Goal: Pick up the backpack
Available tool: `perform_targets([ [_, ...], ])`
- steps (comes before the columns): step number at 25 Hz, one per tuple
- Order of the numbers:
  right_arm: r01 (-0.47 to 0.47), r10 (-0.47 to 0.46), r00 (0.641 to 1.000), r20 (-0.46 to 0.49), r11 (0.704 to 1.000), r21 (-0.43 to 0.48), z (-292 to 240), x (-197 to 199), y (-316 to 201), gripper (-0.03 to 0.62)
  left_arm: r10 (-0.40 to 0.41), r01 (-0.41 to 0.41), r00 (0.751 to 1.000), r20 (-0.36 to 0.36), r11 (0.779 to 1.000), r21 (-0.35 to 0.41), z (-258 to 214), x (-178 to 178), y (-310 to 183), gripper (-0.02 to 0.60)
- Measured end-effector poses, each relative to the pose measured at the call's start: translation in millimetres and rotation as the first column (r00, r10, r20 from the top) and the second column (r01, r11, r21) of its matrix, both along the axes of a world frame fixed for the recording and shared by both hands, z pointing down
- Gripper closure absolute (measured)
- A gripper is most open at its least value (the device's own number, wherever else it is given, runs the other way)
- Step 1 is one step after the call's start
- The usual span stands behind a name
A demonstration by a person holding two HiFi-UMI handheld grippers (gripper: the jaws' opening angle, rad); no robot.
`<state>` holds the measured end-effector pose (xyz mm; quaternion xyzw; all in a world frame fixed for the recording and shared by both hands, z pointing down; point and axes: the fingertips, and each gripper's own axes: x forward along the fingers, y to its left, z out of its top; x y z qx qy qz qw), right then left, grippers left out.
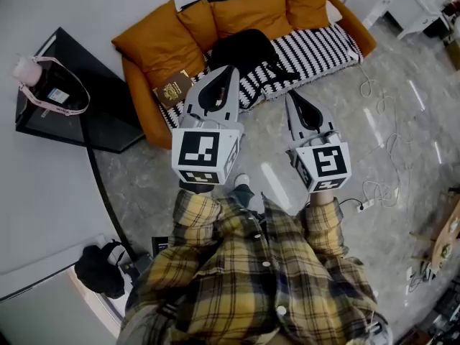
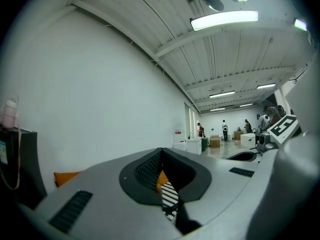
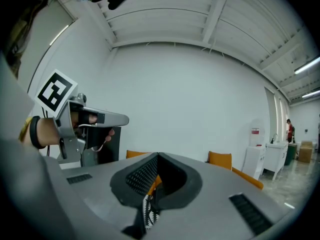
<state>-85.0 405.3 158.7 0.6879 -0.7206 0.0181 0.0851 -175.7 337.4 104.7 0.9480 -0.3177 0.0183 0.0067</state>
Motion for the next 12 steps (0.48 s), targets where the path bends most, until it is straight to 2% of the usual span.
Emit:
perform_targets([
  [12, -0.024, 0.024, 0.999, -0.029, 0.999, -0.022, 8, 13, -63, 0.579, 0.020, -0.020, 1.000, 0.002, 1.000, -0.024, 16, 8, -61, 0.565],
])
